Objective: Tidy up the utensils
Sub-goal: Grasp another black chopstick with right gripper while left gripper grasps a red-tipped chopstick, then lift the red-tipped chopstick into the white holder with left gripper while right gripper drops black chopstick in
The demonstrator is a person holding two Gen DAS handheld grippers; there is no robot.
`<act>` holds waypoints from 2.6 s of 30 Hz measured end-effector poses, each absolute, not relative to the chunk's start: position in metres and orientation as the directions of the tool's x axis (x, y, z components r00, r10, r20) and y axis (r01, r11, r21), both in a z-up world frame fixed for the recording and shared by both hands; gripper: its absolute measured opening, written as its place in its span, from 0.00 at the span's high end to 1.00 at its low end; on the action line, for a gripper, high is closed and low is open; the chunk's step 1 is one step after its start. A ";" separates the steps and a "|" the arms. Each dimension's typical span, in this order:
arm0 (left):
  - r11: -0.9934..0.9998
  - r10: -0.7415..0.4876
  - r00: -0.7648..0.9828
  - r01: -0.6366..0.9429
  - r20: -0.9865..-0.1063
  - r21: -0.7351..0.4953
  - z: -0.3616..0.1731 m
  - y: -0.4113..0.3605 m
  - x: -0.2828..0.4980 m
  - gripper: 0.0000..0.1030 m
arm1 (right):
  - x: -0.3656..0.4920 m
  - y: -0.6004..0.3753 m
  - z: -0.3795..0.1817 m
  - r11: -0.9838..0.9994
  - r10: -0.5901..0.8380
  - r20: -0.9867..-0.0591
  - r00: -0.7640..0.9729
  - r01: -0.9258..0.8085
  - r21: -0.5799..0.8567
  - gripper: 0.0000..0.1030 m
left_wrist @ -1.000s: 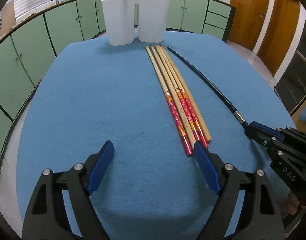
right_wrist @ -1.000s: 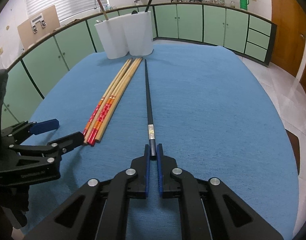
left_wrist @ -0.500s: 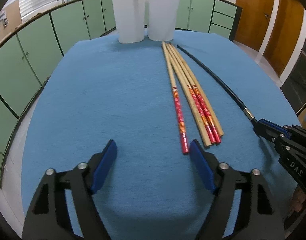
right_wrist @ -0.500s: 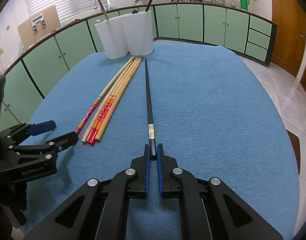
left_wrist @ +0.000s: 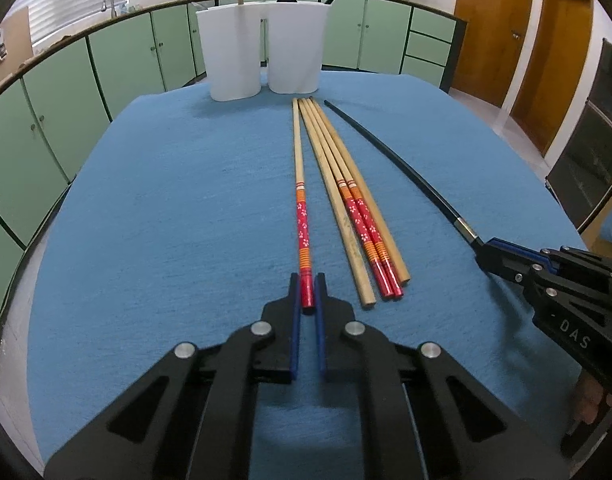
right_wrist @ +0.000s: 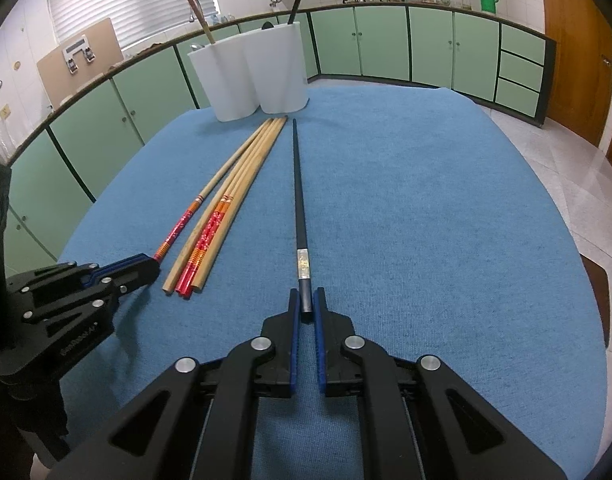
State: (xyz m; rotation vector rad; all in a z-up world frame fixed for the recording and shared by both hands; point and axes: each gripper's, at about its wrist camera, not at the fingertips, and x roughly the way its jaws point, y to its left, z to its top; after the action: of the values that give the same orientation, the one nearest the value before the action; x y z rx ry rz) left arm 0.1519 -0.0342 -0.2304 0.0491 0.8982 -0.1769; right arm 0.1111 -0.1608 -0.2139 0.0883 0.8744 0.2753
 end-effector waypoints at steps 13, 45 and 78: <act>0.981 -0.149 0.717 0.192 -0.681 -0.012 -0.155 -0.015 0.135 0.95 | 0.105 -0.170 -0.164 0.959 0.279 -0.682 0.676 -0.228 0.167 0.94; 0.972 -0.210 0.865 0.234 -0.456 -0.005 -0.020 0.003 0.155 0.95 | 0.168 -0.186 0.005 0.904 0.414 -0.554 0.723 -0.396 0.159 0.94; 0.982 -0.190 0.944 0.187 -0.271 -0.036 0.045 0.018 0.320 0.95 | 0.334 -0.137 0.070 0.923 0.382 -0.398 0.834 -0.366 0.120 0.94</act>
State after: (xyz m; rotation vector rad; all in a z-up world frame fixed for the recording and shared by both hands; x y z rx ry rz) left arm 0.3199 0.0178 0.0450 -0.0100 0.2774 -0.1922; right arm 0.3340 -0.1367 0.0700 0.0397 0.4304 0.3965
